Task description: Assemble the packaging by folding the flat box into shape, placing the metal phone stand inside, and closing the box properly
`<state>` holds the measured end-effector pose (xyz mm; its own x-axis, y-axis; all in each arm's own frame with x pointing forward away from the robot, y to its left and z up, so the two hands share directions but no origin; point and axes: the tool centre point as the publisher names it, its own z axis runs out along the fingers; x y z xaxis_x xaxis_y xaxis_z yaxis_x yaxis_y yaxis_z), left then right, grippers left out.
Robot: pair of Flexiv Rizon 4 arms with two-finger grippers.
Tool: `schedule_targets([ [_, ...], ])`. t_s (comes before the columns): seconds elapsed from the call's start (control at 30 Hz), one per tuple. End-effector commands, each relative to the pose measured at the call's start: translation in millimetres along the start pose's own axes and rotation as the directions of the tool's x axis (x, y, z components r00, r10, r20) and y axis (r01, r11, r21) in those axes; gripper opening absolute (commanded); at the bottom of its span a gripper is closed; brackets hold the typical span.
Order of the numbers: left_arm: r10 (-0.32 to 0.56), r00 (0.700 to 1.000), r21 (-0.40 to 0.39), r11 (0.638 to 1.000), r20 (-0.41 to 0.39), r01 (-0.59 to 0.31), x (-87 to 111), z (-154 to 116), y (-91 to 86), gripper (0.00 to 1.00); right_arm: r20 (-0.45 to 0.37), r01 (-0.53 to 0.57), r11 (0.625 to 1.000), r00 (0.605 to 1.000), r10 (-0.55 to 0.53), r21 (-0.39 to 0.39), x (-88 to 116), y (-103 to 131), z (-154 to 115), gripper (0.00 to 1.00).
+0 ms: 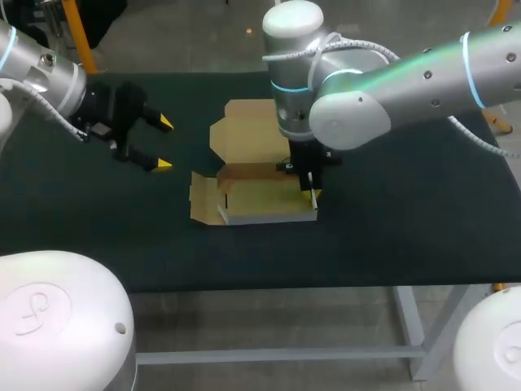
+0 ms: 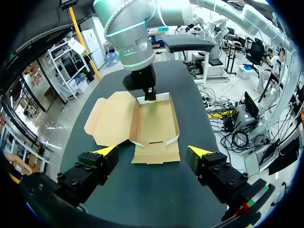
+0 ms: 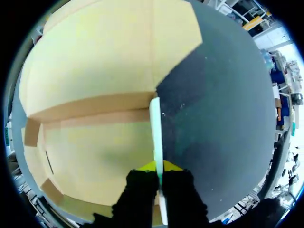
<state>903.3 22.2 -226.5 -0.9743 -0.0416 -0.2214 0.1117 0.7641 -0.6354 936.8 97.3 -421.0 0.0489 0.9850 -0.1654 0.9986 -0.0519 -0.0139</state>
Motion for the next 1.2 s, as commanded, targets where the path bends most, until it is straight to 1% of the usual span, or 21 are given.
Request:
schedule_targets([
  [0.03, -0.001, 1.0, -0.005, 1.0, -0.003, 0.001, 0.1, -1.5, -0.7, 1.0, 0.055, -0.008, 1.0, 0.998, 0.009, -0.004, 1.3, 1.4, 4.2, 0.0],
  [0.07, -0.001, 1.0, -0.005, 1.0, -0.003, 0.001, 0.1, -1.5, -0.7, 1.0, 0.038, -0.004, 1.0, 0.999, 0.004, -0.01, 0.5, 1.1, 4.0, 0.0],
  [0.2, -0.001, 1.0, -0.005, 1.0, -0.003, 0.001, 0.1, -1.5, -0.7, 1.0, -0.089, 0.055, 0.998, 0.994, -0.058, -0.03, 0.3, -3.4, -0.6, 0.0],
  [0.27, -0.001, 1.0, -0.005, 1.0, -0.003, 0.001, 0.1, -1.5, -0.7, 1.0, -0.12, 0.067, 0.997, 0.99, -0.072, -0.044, 0.6, -5.7, -2.2, 0.0],
  [0.3, -0.001, 1.0, -0.005, 1.0, -0.003, 0.001, 0.1, -1.5, -0.7, 1.0, -0.152, 0.079, 0.996, 0.985, -0.085, -0.047, 0.6, -6.6, -3.4, 0.0],
  [0.37, -0.001, 1.0, -0.005, 1.0, -0.003, 0.001, 0.1, -1.5, -0.7, 1.0, -0.163, 0.078, 0.995, 0.983, -0.086, -0.054, -0.2, -8.0, -5.3, 0.0],
  [0.47, -0.001, 1.0, -0.005, 1.0, -0.003, 0.001, 0.1, -1.5, -0.7, 1.0, -0.2, 0.093, 0.994, 0.974, -0.104, -0.063, -0.3, -11.8, -8.1, 0.0],
  [0.5, -0.001, 1.0, -0.005, 1.0, -0.003, 0.001, 0.1, -1.5, -0.7, 1.0, -0.224, 0.105, 0.993, 0.968, -0.116, -0.062, 0.1, -13.3, -8.9, 0.0],
  [0.57, -0.001, 1.0, -0.005, 1.0, -0.003, 0.001, 0.1, -1.5, -0.7, 1.0, -0.231, 0.117, 0.992, 0.965, -0.127, -0.056, 1.3, -15.6, -9.1, 0.0],
  [0.6, -0.001, 1.0, -0.005, 1.0, -0.003, 0.001, 0.1, -1.5, -0.7, 1.0, -0.255, 0.129, 0.99, 0.957, -0.138, -0.05, 2.1, -16.6, -8.9, 0.0],
  [0.77, -0.001, 1.0, -0.005, 1.0, -0.003, 0.001, 0.1, -1.5, -0.7, 1.0, -0.258, 0.133, 0.99, 0.956, -0.14, -0.046, 4.1, -19.9, -8.3, 0.0],
  [0.9, -0.001, 1.0, -0.005, 1.0, -0.003, 0.001, 0.1, -1.5, -0.7, 1.0, -0.26, 0.131, 0.991, 0.956, -0.133, -0.023, 6.9, -22.6, -4.0, 0.0],
  [1.2, -0.001, 1.0, -0.005, 1.0, -0.003, 0.001, 0.1, -1.5, -0.7, 1.0, -0.21, 0.104, 0.995, 0.972, -0.101, 0.006, 7.3, -25.3, -4.1, 0.0],
])
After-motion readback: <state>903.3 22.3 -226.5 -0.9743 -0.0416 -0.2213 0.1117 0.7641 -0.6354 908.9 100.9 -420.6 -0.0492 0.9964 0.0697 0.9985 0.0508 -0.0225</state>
